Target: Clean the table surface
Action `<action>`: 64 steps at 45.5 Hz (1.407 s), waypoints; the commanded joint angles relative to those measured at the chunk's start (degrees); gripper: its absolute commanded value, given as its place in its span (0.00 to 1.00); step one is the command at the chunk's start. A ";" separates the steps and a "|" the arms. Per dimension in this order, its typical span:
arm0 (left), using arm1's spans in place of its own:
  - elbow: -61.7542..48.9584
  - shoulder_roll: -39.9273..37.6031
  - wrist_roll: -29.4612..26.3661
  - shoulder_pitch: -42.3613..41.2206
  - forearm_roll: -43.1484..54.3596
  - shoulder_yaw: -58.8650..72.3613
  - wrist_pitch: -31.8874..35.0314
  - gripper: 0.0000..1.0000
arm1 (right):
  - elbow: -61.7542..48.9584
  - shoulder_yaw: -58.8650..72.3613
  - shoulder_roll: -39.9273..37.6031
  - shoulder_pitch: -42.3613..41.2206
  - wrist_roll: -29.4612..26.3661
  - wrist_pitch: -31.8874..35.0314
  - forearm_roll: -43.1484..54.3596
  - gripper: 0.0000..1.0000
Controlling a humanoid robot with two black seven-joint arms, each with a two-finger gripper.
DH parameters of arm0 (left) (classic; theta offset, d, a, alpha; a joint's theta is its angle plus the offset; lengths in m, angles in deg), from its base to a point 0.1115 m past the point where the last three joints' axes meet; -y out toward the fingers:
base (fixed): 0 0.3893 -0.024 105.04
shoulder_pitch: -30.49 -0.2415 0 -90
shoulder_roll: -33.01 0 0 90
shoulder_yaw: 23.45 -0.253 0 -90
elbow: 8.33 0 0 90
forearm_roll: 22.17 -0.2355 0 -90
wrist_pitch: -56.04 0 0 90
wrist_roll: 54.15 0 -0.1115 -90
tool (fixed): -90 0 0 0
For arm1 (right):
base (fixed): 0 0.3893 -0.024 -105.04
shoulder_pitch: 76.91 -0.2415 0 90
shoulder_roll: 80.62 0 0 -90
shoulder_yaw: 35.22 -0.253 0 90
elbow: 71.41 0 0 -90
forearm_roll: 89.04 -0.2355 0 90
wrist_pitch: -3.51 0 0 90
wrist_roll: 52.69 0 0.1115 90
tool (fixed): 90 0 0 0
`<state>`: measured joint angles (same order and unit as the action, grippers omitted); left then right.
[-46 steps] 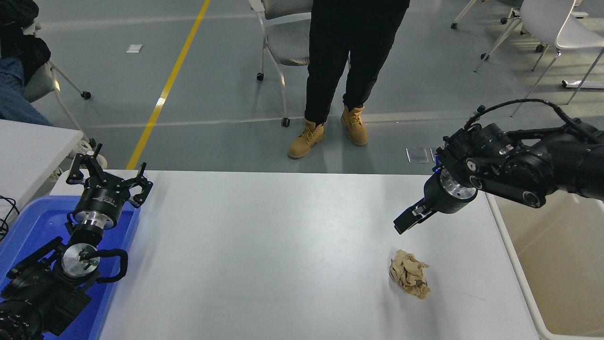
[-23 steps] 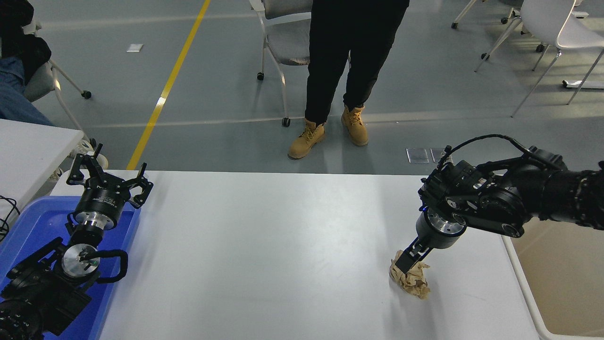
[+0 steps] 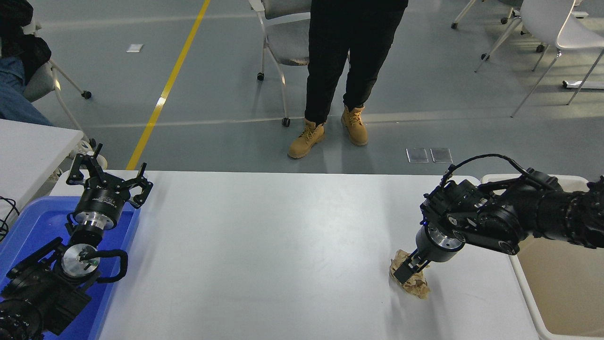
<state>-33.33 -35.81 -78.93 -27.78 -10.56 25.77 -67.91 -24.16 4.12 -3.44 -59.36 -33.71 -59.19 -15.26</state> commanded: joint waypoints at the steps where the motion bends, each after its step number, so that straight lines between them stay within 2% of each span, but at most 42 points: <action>1: 0.03 0.00 0.00 0.00 0.00 0.00 -0.06 1.00 | -1.81 -0.15 0.07 3.19 0.00 -1.99 -0.04 0.98; 11: 0.03 0.00 0.00 0.00 0.00 0.00 -0.06 1.00 | -2.78 -0.15 0.07 4.77 0.09 -3.39 -0.13 0.97; 13: -0.05 0.00 0.00 0.00 0.00 0.00 0.02 1.00 | -2.78 -0.23 0.07 5.13 0.09 -4.62 -0.13 0.93; 16: 0.03 0.00 0.00 0.00 0.00 0.00 0.02 1.00 | -3.48 -0.15 0.07 5.39 0.09 -6.64 -0.13 0.81; 28: 0.03 0.00 0.00 0.00 0.00 0.00 -0.06 1.00 | -4.71 -0.15 0.07 5.57 0.09 -9.90 -0.30 0.77; 29: 0.03 0.00 0.00 0.00 0.00 0.00 0.02 1.00 | -4.72 -0.15 0.07 5.48 0.09 -9.90 -0.30 0.73; 30: 0.03 0.00 0.00 0.00 0.00 0.00 0.02 1.00 | -4.72 -0.15 -0.02 5.39 0.09 -9.99 -0.30 0.66; 34: 0.03 0.00 0.00 0.00 0.00 0.00 0.02 1.00 | -4.72 -0.15 -0.02 5.13 0.18 -9.99 -0.30 0.50; 37: 0.03 0.00 0.00 0.00 0.00 0.00 0.02 1.00 | -4.63 -0.15 -0.02 4.78 0.18 -9.99 -0.39 0.31; 41: 0.03 0.00 0.00 0.00 0.00 0.00 0.02 1.00 | -4.54 -0.23 -0.19 3.99 0.70 -9.90 -0.48 0.00; 52: 0.03 0.00 0.00 0.00 0.00 0.00 -0.06 1.00 | -5.16 -6.99 -2.47 2.49 2.11 -9.64 -4.34 0.00; 64: 0.03 0.00 0.00 0.00 0.00 0.00 -0.06 1.00 | -5.77 -23.69 -9.59 2.58 2.11 -9.90 -11.01 0.00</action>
<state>-33.32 -35.81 -78.93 -27.78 -10.56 25.77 -67.93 -29.19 -6.78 -8.00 -56.56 -31.77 -68.89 -20.17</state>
